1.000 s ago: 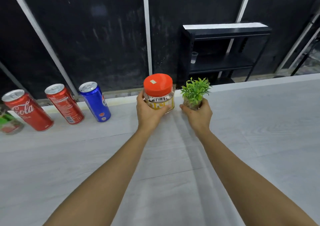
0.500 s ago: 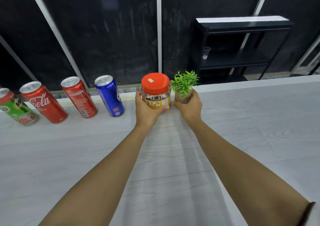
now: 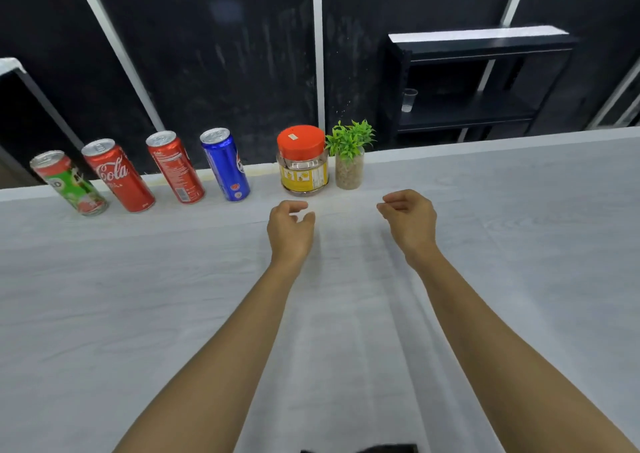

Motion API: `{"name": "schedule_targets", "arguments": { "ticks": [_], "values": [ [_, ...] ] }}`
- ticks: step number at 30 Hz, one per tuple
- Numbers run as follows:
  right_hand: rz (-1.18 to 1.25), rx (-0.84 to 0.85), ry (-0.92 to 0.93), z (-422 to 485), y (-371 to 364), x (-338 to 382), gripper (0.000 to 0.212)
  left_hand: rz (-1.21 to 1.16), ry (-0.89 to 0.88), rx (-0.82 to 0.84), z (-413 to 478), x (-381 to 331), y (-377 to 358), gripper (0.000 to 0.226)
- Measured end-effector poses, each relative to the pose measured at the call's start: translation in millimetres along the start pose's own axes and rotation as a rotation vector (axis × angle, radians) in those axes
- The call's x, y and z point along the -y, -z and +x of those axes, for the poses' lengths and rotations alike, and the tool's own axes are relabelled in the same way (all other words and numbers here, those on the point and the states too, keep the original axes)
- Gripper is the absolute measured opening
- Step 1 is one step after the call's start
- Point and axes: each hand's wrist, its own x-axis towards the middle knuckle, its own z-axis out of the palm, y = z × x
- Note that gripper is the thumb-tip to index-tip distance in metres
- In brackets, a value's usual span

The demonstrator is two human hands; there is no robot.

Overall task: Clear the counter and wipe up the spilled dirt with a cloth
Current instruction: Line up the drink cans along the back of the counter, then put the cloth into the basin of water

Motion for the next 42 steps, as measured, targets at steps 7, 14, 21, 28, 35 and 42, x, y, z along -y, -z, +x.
{"name": "schedule_targets", "arguments": {
  "ticks": [7,14,21,28,35,42],
  "values": [
    [0.056,0.029,-0.090,-107.5,54.0,0.3,0.014,0.093,-0.070,0.326,-91.6,4.1,33.6,0.010],
    [0.027,-0.200,-0.096,-250.4,87.4,-5.1,0.009,0.350,-0.242,0.777,-199.2,27.8,83.1,0.022],
    [0.158,-0.543,-0.253,-381.3,72.4,-14.9,0.016,0.661,-0.300,0.840,-262.4,41.2,110.8,0.049],
    [0.490,-0.381,-0.586,-437.9,38.8,-33.4,0.042,0.631,-0.188,0.827,-295.1,48.7,138.3,0.032],
    [0.578,-0.079,-0.503,-473.3,16.5,2.3,0.026,0.275,-0.076,0.661,-303.0,70.1,204.1,0.015],
    [0.456,0.297,-0.341,-507.6,-58.8,63.7,0.026,-0.319,0.322,0.416,-290.7,112.1,345.9,0.032]
  ]
}}
